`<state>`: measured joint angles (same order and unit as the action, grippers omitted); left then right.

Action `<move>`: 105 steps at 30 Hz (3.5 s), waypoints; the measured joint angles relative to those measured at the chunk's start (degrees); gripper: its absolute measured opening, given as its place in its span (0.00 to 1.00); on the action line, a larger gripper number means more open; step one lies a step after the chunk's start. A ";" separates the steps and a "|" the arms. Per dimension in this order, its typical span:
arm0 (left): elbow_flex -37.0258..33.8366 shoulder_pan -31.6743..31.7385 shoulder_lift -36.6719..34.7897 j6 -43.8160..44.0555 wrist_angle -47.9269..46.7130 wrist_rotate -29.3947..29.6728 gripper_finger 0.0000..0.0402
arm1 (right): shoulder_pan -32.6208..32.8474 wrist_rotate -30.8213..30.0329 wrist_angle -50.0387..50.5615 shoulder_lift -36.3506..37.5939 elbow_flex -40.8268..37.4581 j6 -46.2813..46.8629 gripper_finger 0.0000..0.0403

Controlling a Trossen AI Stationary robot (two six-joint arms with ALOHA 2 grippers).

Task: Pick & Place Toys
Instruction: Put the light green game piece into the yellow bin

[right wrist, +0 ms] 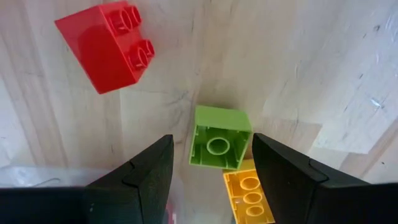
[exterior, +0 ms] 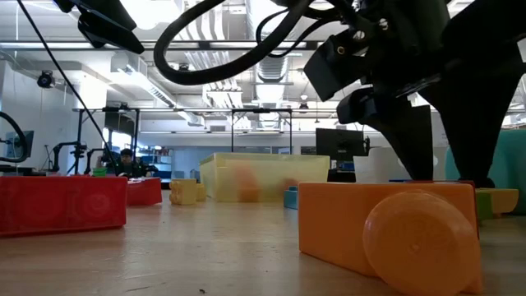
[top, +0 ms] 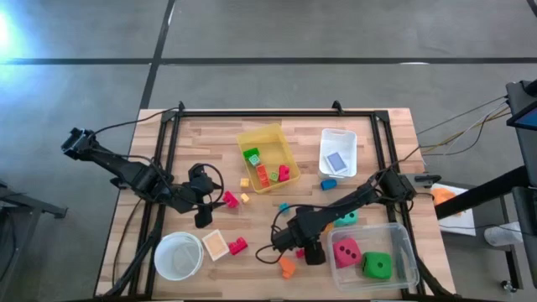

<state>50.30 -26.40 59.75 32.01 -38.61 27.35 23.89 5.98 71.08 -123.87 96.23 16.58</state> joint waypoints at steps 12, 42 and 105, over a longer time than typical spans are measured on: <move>-0.02 0.00 0.00 0.00 -0.02 -0.03 0.64 | 0.58 -1.50 -0.14 0.00 -0.11 1.72 0.52; -0.02 -0.02 0.01 0.14 -0.02 -1.18 0.64 | 0.86 -1.61 -3.92 0.02 -4.22 2.50 0.21; -0.02 0.00 0.02 -0.61 -0.68 -1.44 0.64 | -32.59 -5.88 -11.14 0.57 10.81 -10.82 0.21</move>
<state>50.28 -26.39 59.77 31.40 -39.29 25.91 -8.71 0.10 59.94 -123.31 107.03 5.76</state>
